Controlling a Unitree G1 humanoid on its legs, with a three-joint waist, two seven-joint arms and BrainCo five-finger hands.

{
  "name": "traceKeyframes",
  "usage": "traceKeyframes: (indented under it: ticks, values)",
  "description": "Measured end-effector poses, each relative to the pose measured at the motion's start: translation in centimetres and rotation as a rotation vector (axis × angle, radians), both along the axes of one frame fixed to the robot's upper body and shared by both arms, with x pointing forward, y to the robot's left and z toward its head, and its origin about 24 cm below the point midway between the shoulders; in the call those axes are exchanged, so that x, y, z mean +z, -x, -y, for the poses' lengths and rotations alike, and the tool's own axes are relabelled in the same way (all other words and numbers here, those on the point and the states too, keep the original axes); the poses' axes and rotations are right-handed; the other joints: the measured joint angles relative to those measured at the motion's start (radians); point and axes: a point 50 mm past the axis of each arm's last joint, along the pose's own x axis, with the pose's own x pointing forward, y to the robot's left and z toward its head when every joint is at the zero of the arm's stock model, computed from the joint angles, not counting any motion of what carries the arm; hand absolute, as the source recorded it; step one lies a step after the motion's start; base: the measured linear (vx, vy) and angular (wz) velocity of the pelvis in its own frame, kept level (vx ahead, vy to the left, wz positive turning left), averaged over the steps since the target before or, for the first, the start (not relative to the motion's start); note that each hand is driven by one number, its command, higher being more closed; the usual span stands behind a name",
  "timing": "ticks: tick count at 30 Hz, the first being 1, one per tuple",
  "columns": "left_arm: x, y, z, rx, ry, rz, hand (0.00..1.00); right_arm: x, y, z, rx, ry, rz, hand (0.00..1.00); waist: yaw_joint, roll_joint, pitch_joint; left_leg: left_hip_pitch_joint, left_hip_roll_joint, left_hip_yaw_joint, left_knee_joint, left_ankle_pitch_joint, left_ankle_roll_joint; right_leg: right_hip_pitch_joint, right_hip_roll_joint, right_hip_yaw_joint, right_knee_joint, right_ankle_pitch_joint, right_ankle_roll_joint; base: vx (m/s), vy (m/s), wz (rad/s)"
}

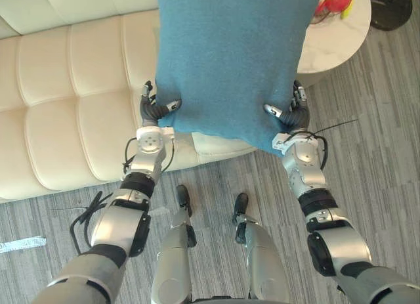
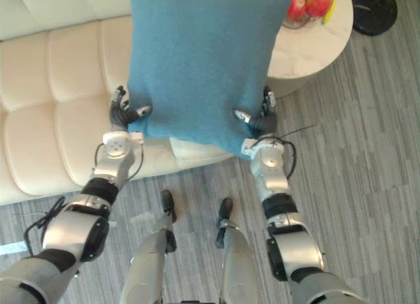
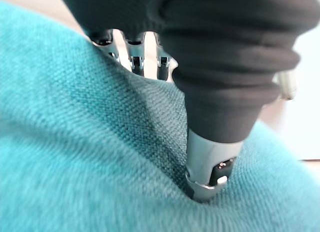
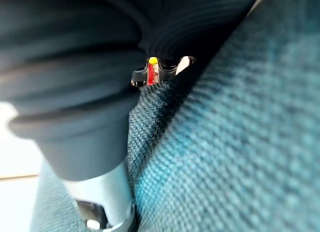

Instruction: Pick up cushions and gather them together orderly.

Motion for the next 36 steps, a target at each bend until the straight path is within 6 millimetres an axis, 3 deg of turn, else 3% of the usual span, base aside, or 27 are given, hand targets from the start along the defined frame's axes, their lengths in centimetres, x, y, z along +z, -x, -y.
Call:
traceKeyframes:
  ticks: [1, 5, 12, 20, 24, 27, 29, 33, 36]
  values:
    - [0.0, 0.0, 0.2, -0.005, -0.003, 0.000, 1.00, 0.0, 0.0, -0.2, 0.004, -0.004, 0.001, 1.00, 0.000, 0.000, 0.000, 0.000, 0.001, 0.000, 0.001, 0.000, 0.000, 0.000, 0.000, 0.001, 0.000, 0.000, 0.000, 0.04, -0.015, -0.01]
    - [0.6, -0.1, 1.4, -0.045, -0.028, 0.021, 1.00, 0.1, 0.0, -0.3, -0.003, -0.007, 0.005, 1.00, 0.004, 0.000, 0.000, -0.003, 0.003, -0.005, 0.005, -0.001, -0.001, 0.003, 0.000, 0.000, 0.000, 0.000, 0.000, 0.03, -0.015, 0.04]
    - [3.3, 0.3, 3.2, -0.101, 0.064, 0.145, 1.00, 0.2, 0.0, 0.8, -0.035, -0.016, 0.004, 1.00, 0.013, 0.001, 0.000, 0.012, -0.006, -0.028, -0.011, 0.012, -0.001, 0.020, -0.008, -0.012, 0.005, -0.001, 0.001, 0.00, -0.007, 0.08]
    - [5.0, 3.3, 6.3, -0.250, 0.173, 0.321, 1.00, -2.9, 2.1, 1.4, -0.047, -0.024, -0.056, 1.00, 0.015, 0.005, -0.001, 0.112, -0.027, -0.029, -0.050, 0.011, -0.002, 0.109, -0.021, -0.016, 0.006, -0.027, 0.018, 0.06, -0.007, 0.06]
    - [2.4, 5.6, 7.1, -0.307, 0.224, 0.294, 1.00, -5.1, 4.6, 1.5, -0.055, -0.052, -0.083, 1.00, 0.003, 0.007, -0.003, 0.182, -0.047, -0.043, -0.055, 0.003, -0.005, 0.187, -0.036, -0.025, 0.014, -0.051, 0.033, 0.10, 0.011, 0.17]
    - [-0.5, 7.3, 7.0, -0.311, 0.243, 0.235, 1.00, -6.6, 6.4, 1.5, -0.063, -0.082, -0.105, 1.00, -0.013, 0.006, -0.008, 0.237, -0.062, -0.070, -0.050, -0.014, -0.004, 0.244, -0.033, 0.063, 0.048, -0.096, 0.050, 0.07, 0.002, 0.36]
    - [-2.4, 8.7, 6.8, -0.309, 0.262, 0.191, 1.00, -7.6, 7.2, 1.6, -0.069, -0.082, -0.135, 1.00, -0.014, 0.013, -0.036, 0.259, -0.072, -0.086, -0.058, -0.016, -0.004, 0.270, -0.030, 0.100, 0.051, -0.131, 0.054, 0.03, -0.046, 0.28]
    - [-5.4, 11.2, 6.6, -0.305, 0.321, 0.096, 1.00, -8.3, 9.0, 1.7, -0.072, -0.085, -0.136, 1.00, -0.007, 0.061, -0.098, 0.329, -0.069, -0.126, -0.119, 0.007, -0.014, 0.359, -0.020, 0.056, -0.001, -0.131, 0.053, 0.05, -0.027, 0.24]
    - [-6.5, 12.6, 7.0, -0.324, 0.343, 0.061, 1.00, -9.0, 10.7, 1.9, -0.080, -0.086, -0.145, 1.00, -0.003, 0.065, -0.164, 0.341, -0.070, -0.179, -0.125, 0.010, -0.016, 0.418, -0.016, 0.009, -0.037, -0.132, 0.053, 0.12, -0.028, 0.51]
